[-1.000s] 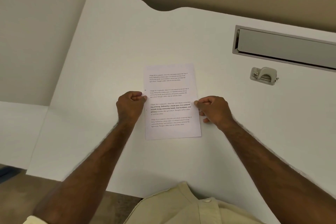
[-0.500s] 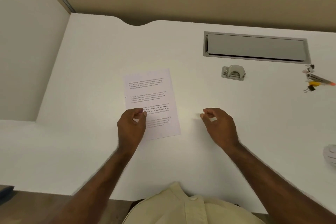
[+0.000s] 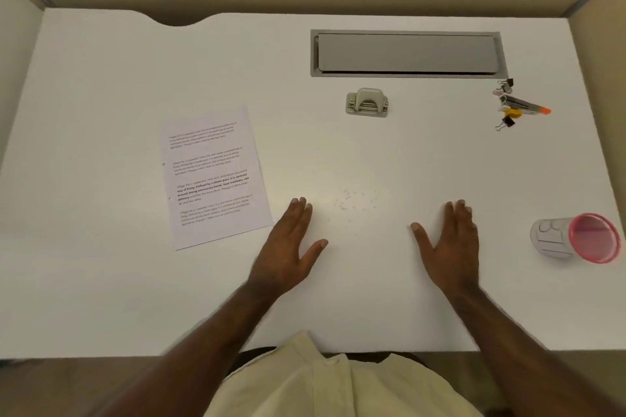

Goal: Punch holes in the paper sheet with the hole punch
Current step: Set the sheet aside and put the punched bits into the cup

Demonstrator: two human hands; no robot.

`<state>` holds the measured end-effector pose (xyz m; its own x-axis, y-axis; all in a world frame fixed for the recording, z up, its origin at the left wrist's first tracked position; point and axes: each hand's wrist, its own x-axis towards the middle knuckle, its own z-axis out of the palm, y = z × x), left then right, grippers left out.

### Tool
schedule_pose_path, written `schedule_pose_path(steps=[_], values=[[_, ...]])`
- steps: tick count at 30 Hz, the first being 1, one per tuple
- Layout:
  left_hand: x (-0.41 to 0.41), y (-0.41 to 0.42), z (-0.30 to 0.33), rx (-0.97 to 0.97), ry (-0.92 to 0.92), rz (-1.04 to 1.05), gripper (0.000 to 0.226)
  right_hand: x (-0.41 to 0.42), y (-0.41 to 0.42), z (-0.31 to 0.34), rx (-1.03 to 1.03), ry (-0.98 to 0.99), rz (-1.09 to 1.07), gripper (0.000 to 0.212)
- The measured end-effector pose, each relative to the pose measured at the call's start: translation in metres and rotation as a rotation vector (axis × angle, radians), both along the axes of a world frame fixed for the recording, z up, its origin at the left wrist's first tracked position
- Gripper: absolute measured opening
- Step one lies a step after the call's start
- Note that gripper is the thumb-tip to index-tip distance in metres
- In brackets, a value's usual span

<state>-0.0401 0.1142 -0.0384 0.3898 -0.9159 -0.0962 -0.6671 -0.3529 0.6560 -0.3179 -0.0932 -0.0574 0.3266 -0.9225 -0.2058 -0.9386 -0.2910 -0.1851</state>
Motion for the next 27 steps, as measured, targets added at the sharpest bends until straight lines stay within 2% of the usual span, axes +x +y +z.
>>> schedule_pose_path(steps=[3, 6, 11, 19, 23, 27], values=[[-0.012, -0.015, -0.024, 0.056, -0.128, -0.079, 0.078, -0.019, -0.022, -0.008, -0.016, 0.060, -0.073, 0.105], [-0.018, -0.024, -0.041, 0.076, -0.185, -0.044, 0.071, -0.017, -0.038, -0.017, -0.065, 0.081, -0.046, 0.107], [-0.021, -0.021, -0.054, 0.026, -0.272, -0.015, 0.060, 0.031, -0.033, -0.031, -0.143, 0.066, 0.207, 0.107], [-0.022, -0.021, -0.051, 0.002, -0.213, 0.021, 0.058, 0.107, -0.002, -0.041, -0.173, -0.079, 0.587, 0.112], [-0.021, -0.022, -0.051, -0.017, -0.210, 0.024, 0.057, 0.115, 0.011, -0.038, -0.162, -0.125, 0.725, 0.110], [-0.020, -0.021, -0.051, -0.032, -0.226, 0.023, 0.056, 0.097, 0.030, -0.033, -0.147, -0.254, 0.828, 0.103]])
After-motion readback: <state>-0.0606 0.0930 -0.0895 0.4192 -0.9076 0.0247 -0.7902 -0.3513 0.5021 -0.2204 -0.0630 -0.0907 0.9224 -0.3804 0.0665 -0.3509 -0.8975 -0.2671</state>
